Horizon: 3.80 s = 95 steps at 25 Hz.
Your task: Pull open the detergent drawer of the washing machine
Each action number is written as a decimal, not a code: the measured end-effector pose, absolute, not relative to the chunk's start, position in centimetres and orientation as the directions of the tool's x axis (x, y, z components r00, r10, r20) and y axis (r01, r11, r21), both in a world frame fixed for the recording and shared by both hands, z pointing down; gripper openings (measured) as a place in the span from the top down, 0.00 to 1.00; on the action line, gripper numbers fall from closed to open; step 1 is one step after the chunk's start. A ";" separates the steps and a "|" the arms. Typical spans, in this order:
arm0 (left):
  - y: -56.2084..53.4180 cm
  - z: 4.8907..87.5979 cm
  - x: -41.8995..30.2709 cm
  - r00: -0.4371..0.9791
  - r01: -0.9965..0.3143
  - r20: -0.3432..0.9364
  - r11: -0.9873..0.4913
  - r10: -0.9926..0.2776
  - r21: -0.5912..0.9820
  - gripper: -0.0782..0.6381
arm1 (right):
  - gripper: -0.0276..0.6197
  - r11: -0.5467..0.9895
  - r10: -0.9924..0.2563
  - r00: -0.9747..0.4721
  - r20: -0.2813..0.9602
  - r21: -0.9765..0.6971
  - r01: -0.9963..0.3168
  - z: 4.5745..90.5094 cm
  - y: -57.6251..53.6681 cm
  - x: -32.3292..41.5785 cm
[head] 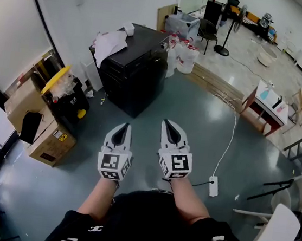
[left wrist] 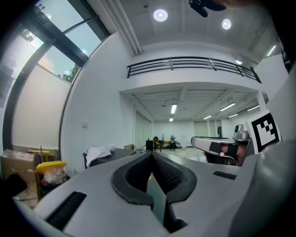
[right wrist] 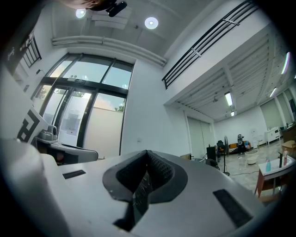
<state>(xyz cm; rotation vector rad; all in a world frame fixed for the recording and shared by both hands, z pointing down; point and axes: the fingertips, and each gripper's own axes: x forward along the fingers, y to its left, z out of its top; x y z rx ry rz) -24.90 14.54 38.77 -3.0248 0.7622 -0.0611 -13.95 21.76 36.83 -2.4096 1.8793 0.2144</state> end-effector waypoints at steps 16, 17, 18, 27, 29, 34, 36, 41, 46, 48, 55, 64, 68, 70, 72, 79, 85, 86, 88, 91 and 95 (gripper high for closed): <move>15.1 40.8 -17.3 0.853 -0.517 0.062 -0.856 -0.518 -0.032 0.89 | 0.96 -0.242 -0.962 0.239 -0.135 0.008 -0.970 38.7 22.1 -5.6; 14.9 40.8 -16.9 0.853 -0.517 0.062 -0.855 -0.518 -0.033 0.89 | 0.96 -0.242 -0.962 0.239 -0.134 0.010 -0.970 38.8 21.9 -5.3; 14.7 40.7 -16.5 0.854 -0.515 0.062 -0.857 -0.516 -0.034 0.89 | 0.96 -0.244 -0.961 0.240 -0.134 0.009 -0.970 38.8 21.7 -4.9; 11.9 40.7 -13.5 0.870 -0.488 0.034 -0.869 -0.492 -0.075 0.89 | 0.96 -0.286 -0.949 0.280 -0.146 0.020 -0.958 38.9 18.7 -1.3; 10.7 40.6 -13.0 0.873 -0.485 0.028 -0.872 -0.488 -0.069 0.89 | 0.96 -0.290 -0.946 0.283 -0.157 0.026 -0.957 38.6 17.7 -0.7; 7.3 41.1 -11.4 0.876 -0.480 0.017 -0.875 -0.482 -0.056 0.89 | 0.96 -0.271 -0.952 0.262 -0.160 0.034 -0.962 38.6 14.2 0.2; 5.1 41.4 -10.5 0.873 -0.486 0.013 -0.872 -0.488 -0.058 0.89 | 0.96 -0.260 -0.956 0.248 -0.158 0.058 -0.964 38.8 12.0 0.8; -1.2 41.7 -7.3 0.879 -0.476 0.011 -0.878 -0.477 -0.044 0.89 | 0.96 -0.276 -0.953 0.264 -0.150 0.072 -0.958 38.6 6.2 4.1; -7.3 41.0 -3.7 0.889 -0.456 0.026 -0.890 -0.457 -0.026 0.89 | 0.96 -0.271 -0.957 0.261 -0.124 0.072 -0.960 38.0 -0.3 7.0; -10.2 41.1 -2.5 0.890 -0.455 0.028 -0.890 -0.455 -0.020 0.89 | 0.96 -0.266 -0.960 0.258 -0.108 0.065 -0.962 38.4 -3.2 8.1; -20.7 41.0 0.3 0.881 -0.471 0.052 -0.882 -0.470 0.005 0.89 | 0.96 -0.237 -0.969 0.232 -0.083 0.054 -0.970 38.3 -13.8 10.8; -31.1 41.5 3.6 0.873 -0.485 0.058 -0.875 -0.484 -0.009 0.89 | 0.96 -0.220 -0.973 0.218 -0.073 0.016 -0.975 39.8 -24.7 14.7; -33.3 41.3 5.0 0.857 -0.513 0.055 -0.859 -0.512 -0.007 0.89 | 0.96 -0.177 -0.981 0.176 -0.078 0.007 -0.984 39.7 -27.4 16.2; -34.3 41.5 5.6 0.838 -0.543 0.054 -0.840 -0.543 -0.003 0.89 | 0.96 -0.138 -0.987 0.138 -0.082 0.005 -0.990 39.6 -28.9 17.0; -35.3 41.7 6.0 0.814 -0.580 0.052 -0.815 -0.579 0.005 0.89 | 0.96 -0.097 -0.991 0.096 -0.088 0.004 -0.995 39.5 -30.3 17.8; -38.3 42.4 7.2 0.696 -0.718 0.023 -0.694 -0.718 0.048 0.89 | 0.96 0.108 -0.987 -0.108 -0.121 0.003 -0.994 39.4 -34.7 19.8; -38.4 43.6 7.8 0.595 -0.803 0.031 -0.593 -0.803 0.053 0.89 | 0.96 0.241 -0.964 -0.239 -0.114 -0.008 -0.970 40.3 -36.2 20.8; -38.2 43.8 7.8 0.583 -0.812 0.039 -0.581 -0.811 0.052 0.89 | 0.96 0.255 -0.961 -0.251 -0.113 -0.018 -0.967 40.5 -36.3 20.9; -37.8 44.2 7.7 0.562 -0.827 0.053 -0.560 -0.825 0.052 0.89 | 0.96 0.279 -0.955 -0.275 -0.109 -0.030 -0.960 40.9 -36.5 20.8; -38.0 44.4 7.3 0.537 -0.843 0.062 -0.535 -0.841 0.054 0.89 | 0.96 0.311 -0.947 -0.306 -0.101 -0.038 -0.950 41.3 -37.3 20.3; -38.5 44.5 6.5 0.514 -0.858 0.062 -0.511 -0.856 0.051 0.89 | 0.96 0.336 -0.939 -0.331 -0.096 -0.046 -0.941 41.8 -38.5 19.5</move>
